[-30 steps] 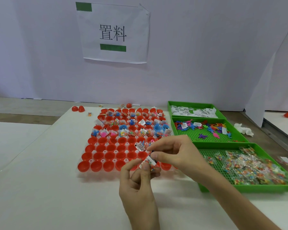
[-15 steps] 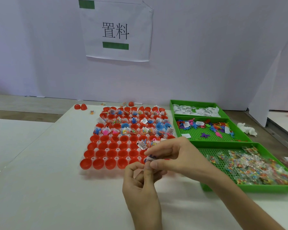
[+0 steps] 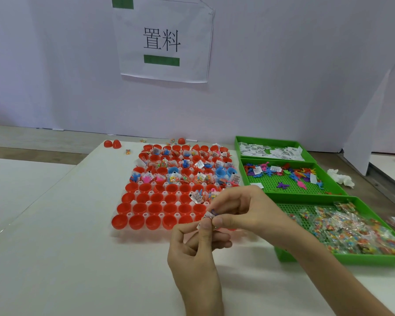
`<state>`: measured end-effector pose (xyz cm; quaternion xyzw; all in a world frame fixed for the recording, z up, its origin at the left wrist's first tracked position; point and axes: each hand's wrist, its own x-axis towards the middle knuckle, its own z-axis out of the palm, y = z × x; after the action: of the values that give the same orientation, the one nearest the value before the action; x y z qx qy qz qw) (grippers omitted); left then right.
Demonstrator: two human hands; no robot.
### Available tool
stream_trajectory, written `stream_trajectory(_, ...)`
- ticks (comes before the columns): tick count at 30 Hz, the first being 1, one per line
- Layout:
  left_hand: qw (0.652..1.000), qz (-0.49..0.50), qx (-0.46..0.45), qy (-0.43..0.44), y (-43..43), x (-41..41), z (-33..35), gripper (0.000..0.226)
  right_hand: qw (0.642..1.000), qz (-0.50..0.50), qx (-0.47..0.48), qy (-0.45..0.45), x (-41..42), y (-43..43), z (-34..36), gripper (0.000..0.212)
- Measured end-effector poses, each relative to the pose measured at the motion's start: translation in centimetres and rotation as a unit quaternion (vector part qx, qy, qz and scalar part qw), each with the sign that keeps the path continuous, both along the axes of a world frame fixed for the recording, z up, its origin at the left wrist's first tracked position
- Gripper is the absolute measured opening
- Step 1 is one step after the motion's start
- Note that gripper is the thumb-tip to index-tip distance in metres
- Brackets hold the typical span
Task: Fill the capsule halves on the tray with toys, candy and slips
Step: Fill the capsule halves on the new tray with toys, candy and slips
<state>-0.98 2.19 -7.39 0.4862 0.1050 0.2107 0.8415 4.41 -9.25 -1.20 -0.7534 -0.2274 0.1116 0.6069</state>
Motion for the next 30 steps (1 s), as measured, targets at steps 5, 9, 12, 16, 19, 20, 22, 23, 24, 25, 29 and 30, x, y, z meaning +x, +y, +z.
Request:
stream_trajectory(5, 1.0, 0.003, -0.001, 0.005, 0.1, 0.1, -0.1, 0.028, 1.0, 0.021, 0.001, -0.002, 0.1, 0.1, -0.2, 0.019)
stream_trajectory(9, 1.0, -0.016, -0.009, 0.001, -0.1, 0.1, 0.2, 0.026, 1.0, 0.013, 0.019, -0.006, 0.3, -0.2, -0.3, 0.019)
stream_trajectory(12, 0.999, -0.028, -0.025, 0.011, 0.0, 0.3, 0.1, 0.027, 1.0, 0.005, 0.026, -0.009, 0.4, -0.2, -0.5, 0.018)
stream_trajectory(16, 1.0, 0.0, -0.011, 0.011, 0.0, 0.2, -0.2, 0.03, 1.0, -0.01, -0.003, -0.015, 0.5, -0.1, -0.8, 0.021)
stream_trajectory(19, 1.0, 0.015, -0.016, 0.008, 0.1, 0.1, -0.1, 0.031, 1.0, 0.001, -0.003, -0.002, 0.5, 0.0, -0.9, 0.021)
stream_trajectory(20, 1.0, 0.015, -0.021, 0.009, 0.1, 0.2, -0.1, 0.031, 1.0, 0.005, -0.004, -0.001, 0.5, -0.1, -1.0, 0.018)
stream_trajectory(22, 0.999, 0.008, -0.04, 0.015, 0.1, 0.2, 0.0, 0.031, 1.0, 0.009, -0.006, -0.004, 0.7, 0.0, -1.0, 0.013)
stream_trajectory(23, 0.998, 0.004, -0.054, 0.018, 0.1, 0.2, 0.1, 0.031, 1.0, 0.009, -0.016, -0.01, 0.8, 0.1, -0.8, 0.012)
stream_trajectory(24, 0.998, 0.0, -0.067, 0.02, 0.1, 0.2, 0.2, 0.029, 0.999, 0.007, -0.035, -0.021, 0.9, 0.3, -0.4, 0.012)
stream_trajectory(25, 0.997, -0.003, -0.079, 0.021, 0.1, 0.2, 0.3, 0.027, 0.998, 0.004, -0.057, -0.039, 1.0, 0.5, 0.1, 0.013)
stream_trajectory(29, 0.991, 0.016, -0.129, 0.032, 0.4, 0.3, 0.3, 0.027, 0.987, -0.053, -0.074, -0.135, 2.7, 3.2, 2.4, 0.013)
stream_trajectory(30, 0.989, 0.023, -0.141, 0.041, 0.5, 0.4, 0.1, 0.028, 0.981, -0.066, -0.082, -0.165, 3.4, 4.5, 2.8, 0.013)
